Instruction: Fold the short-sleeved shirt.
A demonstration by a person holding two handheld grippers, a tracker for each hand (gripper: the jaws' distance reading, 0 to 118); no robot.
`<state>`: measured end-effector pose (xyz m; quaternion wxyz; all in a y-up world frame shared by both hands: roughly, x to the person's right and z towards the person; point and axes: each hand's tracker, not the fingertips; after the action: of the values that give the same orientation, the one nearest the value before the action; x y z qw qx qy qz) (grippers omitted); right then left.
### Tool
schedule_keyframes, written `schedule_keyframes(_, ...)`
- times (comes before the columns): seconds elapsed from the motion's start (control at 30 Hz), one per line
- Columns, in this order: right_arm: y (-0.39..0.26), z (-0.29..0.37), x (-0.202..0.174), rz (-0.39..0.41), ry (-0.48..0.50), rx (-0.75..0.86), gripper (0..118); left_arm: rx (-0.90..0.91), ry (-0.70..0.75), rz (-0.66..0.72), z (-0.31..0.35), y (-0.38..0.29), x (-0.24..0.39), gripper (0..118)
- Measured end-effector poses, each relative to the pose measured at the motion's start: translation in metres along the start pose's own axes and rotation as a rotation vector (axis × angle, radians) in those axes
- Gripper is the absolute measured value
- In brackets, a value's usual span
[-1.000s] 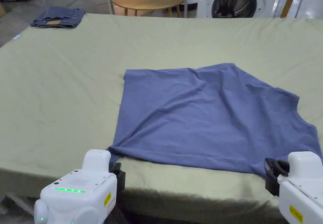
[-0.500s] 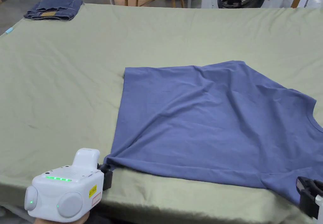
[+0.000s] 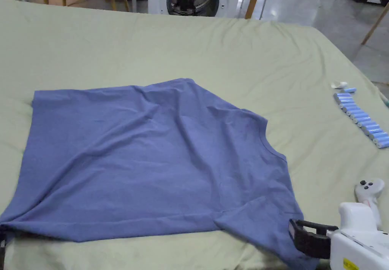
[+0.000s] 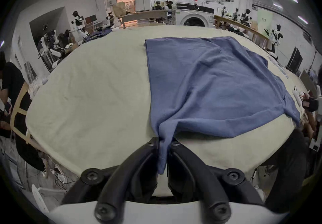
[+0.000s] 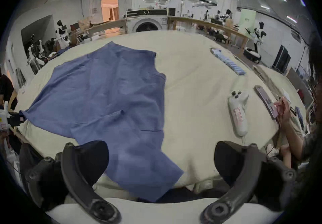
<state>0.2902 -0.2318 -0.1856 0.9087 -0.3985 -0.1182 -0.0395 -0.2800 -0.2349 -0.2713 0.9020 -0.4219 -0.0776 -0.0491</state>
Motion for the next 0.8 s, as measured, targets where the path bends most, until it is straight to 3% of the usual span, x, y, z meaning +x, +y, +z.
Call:
schedule_keyframes(0.23,0.013,-0.051,-0.018,0.075,0.005,-0.045,114,-0.016,0.01,-0.022,0.0,0.004,0.012,3)
schedule_keyframes(0.3,0.011,-0.064,-0.026,0.082,0.015,-0.164,81,-0.015,0.013,-0.022,0.001,0.005,0.014,3)
schedule_keyframes(0.33,0.008,-0.066,-0.028,0.081,0.026,-0.2,80,-0.013,0.016,-0.024,0.002,0.006,0.016,3)
schedule_keyframes(0.47,0.005,-0.045,-0.03,0.079,0.045,-0.109,39,-0.011,0.041,-0.049,0.0,0.007,0.016,3)
schedule_keyframes(0.5,0.007,-0.039,-0.027,0.049,0.049,-0.063,2,-0.008,0.039,-0.047,0.003,0.01,0.019,3)
schedule_keyframes(0.53,0.009,-0.033,-0.025,0.02,0.086,-0.051,2,-0.001,0.043,-0.048,0.004,0.012,0.02,3)
schedule_keyframes(0.8,0.064,0.011,-0.026,0.095,0.054,0.062,2,0.103,0.151,-0.114,0.029,0.054,0.013,0)
